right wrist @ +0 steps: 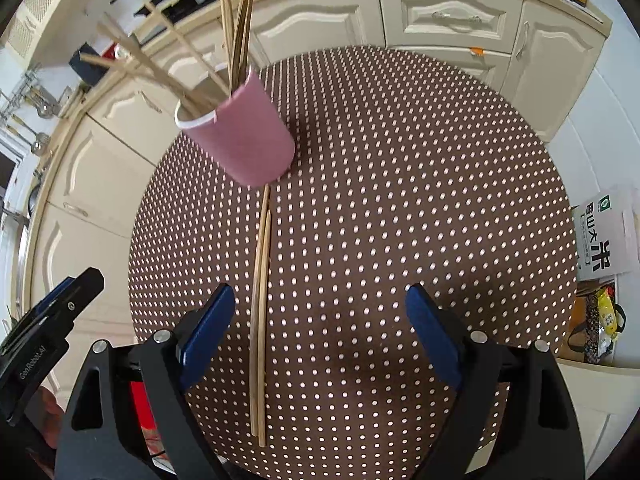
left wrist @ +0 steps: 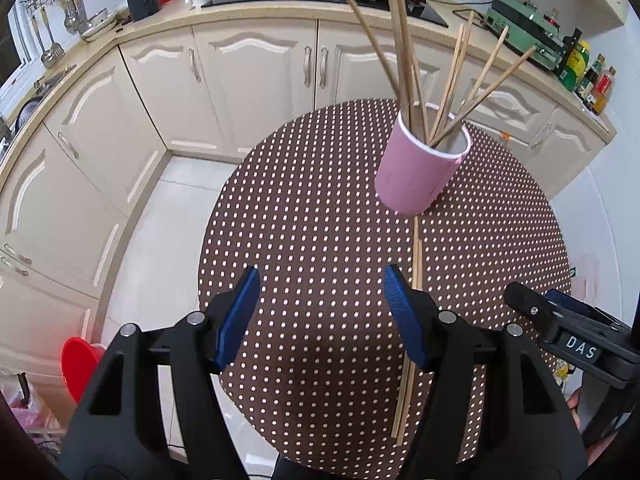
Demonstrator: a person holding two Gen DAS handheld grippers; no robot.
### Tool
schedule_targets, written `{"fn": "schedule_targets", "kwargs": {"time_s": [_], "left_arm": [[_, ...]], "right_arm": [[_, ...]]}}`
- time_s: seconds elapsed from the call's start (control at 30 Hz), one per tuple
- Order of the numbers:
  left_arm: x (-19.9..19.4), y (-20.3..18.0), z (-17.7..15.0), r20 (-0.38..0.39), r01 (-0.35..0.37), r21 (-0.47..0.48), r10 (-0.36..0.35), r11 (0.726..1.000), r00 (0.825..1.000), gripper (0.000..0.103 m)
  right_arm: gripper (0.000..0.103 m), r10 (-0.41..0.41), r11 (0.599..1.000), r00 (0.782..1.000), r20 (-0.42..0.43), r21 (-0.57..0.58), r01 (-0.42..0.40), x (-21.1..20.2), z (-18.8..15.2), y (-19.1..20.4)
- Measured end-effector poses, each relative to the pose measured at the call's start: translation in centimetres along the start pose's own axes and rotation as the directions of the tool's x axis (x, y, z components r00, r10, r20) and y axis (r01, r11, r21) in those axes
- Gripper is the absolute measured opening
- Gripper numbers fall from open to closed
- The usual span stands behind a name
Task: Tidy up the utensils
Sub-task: 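Move both open grippers down toward the last two chopsticks on the cloth, then close the right gripper on one of the last chopsticks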
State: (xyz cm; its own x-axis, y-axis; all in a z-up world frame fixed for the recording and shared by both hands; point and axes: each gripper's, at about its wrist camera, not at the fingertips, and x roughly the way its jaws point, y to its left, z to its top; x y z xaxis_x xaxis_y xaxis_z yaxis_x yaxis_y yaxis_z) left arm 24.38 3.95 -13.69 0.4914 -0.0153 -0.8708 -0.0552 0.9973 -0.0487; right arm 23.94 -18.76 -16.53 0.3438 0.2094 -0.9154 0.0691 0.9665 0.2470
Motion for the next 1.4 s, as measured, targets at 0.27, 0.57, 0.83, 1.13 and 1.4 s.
{"fn": "schedule_targets", "kwargs": {"time_s": [0.27, 0.57, 0.83, 1.13, 1.4], "left_arm": [[2.1, 0.9, -1.6, -0.071, -0.006, -0.012, 0.005, 1.0, 0.997, 0.065], [3.9, 1.7, -2.3, -0.133, -0.02, 0.016, 0.022, 1.0, 0.991, 0.065], [5.4, 1.6, -1.0, -0.164, -0.009, 0.06, 0.019, 0.998, 0.986, 0.066], [7.4, 1.5, -0.4, -0.226, 0.018, 0.094, 0.004, 0.995, 0.974, 0.067], [9.2, 1.1, -0.3, -0.295, 0.046, 0.104, -0.013, 0.994, 0.955, 0.067]], "right_arm": [[0.084, -0.044, 0.998, 0.995, -0.085, -0.051, 0.04, 3.4, -1.6, 1.2], [0.084, -0.063, 0.996, 0.991, -0.115, -0.072, 0.055, 6.2, -2.0, 2.7], [0.084, -0.142, 0.986, 0.978, -0.155, -0.106, 0.126, 9.1, -2.1, 4.1], [0.077, -0.223, 0.966, 0.963, -0.15, -0.164, 0.199, 11.0, -1.1, 5.7], [0.025, -0.171, 0.981, 0.981, -0.09, -0.106, 0.162, 9.5, -1.0, 4.8]]}}
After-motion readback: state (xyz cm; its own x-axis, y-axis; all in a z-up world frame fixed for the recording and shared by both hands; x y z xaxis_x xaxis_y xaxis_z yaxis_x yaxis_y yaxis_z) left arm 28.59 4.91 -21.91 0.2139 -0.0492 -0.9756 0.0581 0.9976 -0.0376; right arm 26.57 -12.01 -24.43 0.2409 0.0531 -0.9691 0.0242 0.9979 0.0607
